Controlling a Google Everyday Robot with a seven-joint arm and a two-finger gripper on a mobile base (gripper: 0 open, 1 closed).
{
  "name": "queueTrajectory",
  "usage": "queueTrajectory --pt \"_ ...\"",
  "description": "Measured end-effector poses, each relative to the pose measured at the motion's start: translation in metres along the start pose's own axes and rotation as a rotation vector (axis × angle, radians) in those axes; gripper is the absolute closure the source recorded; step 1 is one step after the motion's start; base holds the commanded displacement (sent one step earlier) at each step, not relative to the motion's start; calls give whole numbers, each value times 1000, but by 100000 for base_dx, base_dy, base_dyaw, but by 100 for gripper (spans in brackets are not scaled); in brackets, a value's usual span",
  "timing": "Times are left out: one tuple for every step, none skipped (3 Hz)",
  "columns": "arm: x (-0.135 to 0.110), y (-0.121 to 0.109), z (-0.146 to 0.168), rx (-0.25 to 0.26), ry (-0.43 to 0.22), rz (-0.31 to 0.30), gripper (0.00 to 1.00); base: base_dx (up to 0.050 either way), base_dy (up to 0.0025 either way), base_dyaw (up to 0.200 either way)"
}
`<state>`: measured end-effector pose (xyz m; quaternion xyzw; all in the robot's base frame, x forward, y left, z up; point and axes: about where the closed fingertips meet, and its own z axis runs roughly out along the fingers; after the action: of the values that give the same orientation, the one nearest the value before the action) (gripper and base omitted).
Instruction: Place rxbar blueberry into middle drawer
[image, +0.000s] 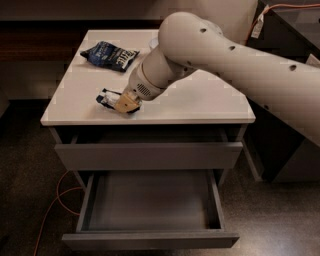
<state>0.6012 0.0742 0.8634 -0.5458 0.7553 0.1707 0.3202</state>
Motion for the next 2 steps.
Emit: queueTrajectory --pt "2 20 -19 25 -17 -18 100 0 0 0" --pt "13 49 -26 5 -8 -29 100 0 0 0"
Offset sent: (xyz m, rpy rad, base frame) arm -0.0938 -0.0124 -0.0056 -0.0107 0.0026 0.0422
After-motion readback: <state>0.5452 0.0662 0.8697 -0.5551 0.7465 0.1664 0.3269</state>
